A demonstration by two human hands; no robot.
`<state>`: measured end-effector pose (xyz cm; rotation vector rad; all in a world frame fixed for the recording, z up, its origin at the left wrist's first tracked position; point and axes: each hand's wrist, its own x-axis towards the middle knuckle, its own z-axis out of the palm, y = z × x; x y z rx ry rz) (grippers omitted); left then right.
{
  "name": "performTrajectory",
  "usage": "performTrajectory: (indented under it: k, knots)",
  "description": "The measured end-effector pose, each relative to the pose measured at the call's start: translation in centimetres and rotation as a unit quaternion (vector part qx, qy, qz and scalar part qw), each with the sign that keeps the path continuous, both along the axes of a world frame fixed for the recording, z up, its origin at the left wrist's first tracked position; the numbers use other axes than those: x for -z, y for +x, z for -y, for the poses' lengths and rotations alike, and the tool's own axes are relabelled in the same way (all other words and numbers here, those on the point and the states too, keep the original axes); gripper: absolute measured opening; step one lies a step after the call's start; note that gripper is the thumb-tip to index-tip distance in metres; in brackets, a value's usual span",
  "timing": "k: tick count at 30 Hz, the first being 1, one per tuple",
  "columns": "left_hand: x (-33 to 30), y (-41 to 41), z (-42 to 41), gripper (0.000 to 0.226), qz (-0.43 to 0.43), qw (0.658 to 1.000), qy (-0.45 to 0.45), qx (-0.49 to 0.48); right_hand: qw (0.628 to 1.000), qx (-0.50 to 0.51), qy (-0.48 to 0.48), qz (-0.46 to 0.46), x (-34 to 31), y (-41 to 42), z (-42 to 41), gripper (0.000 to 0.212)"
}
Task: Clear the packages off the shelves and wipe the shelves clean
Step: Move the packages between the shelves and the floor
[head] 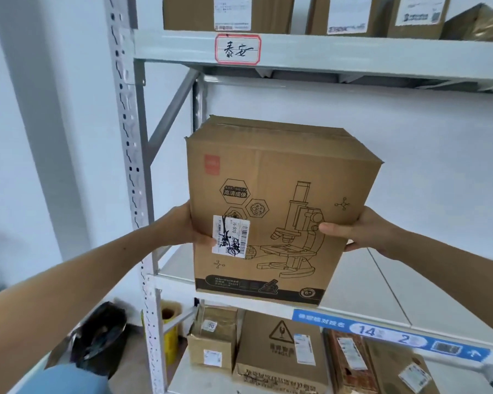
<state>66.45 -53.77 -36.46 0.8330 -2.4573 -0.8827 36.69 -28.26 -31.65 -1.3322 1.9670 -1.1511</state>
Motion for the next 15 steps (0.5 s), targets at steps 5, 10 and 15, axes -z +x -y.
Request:
performTrajectory:
  k: [5,10,15]
  knots:
    - [1.3,-1.6,4.5,0.086,-0.010,1.000,-0.004,-0.022,1.000,-0.023,0.008,-0.016,0.0,-2.6,5.7,0.066]
    - [1.7,-3.4,8.4,0.082,-0.016,0.999,-0.005,-0.051,0.999,-0.045,0.006,-0.015,0.6,-5.4,11.3,0.064]
    - [2.7,-4.5,11.5,0.086,-0.013,0.997,-0.004,-0.079,0.997,-0.072,0.012,-0.013,1.6,-7.5,16.0,0.053]
